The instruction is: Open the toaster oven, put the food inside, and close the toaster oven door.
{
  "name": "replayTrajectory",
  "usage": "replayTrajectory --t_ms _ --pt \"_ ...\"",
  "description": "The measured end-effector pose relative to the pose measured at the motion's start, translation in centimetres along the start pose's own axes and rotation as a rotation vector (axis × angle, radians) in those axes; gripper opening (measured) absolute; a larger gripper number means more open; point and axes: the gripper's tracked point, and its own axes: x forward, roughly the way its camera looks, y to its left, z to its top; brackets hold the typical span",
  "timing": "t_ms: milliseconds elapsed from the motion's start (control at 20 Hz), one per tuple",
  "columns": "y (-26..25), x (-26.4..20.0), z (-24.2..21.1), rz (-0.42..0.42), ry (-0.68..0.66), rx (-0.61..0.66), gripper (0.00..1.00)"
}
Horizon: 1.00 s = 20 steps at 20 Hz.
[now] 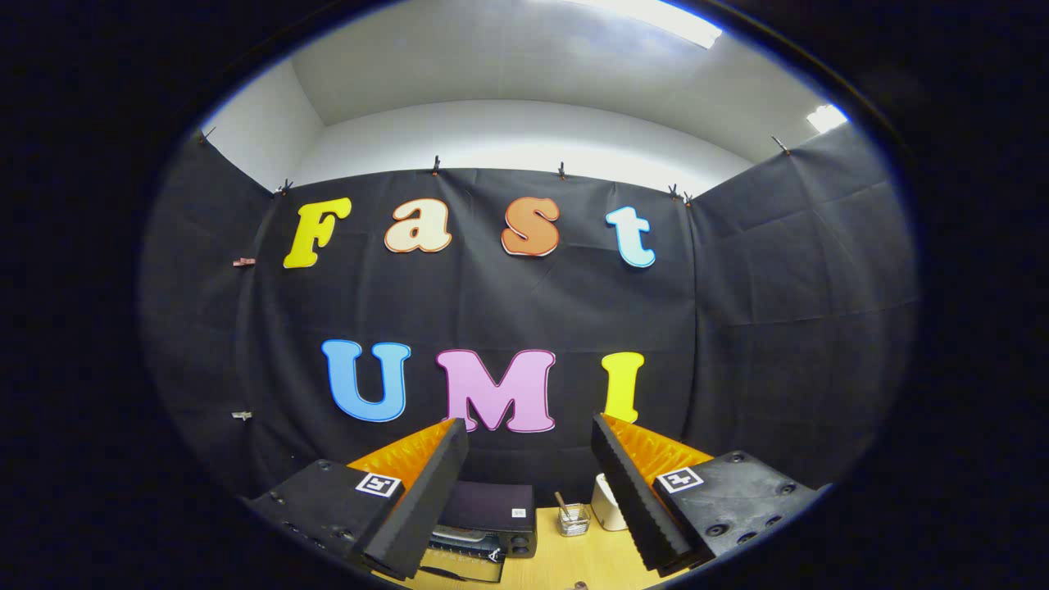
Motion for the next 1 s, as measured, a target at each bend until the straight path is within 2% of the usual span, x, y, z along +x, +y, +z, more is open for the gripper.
replayTrajectory --t_ms 150,400,800,900,1000 --pt "0.1 -1.5 2.7 -0.038 -0.068 -0.033 0.97" --pt "1.6 -3.3 5.1 -0.004 -0.129 -0.014 0.97" --pt "1.8 -3.3 4.5 0.008 -0.099 -0.012 0.97" --pt "1.9 -3.1 3.8 0.026 -0.087 -0.007 0.97" --pt "1.0 -1.8 2.0 0.002 -0.085 -0.013 0.97"
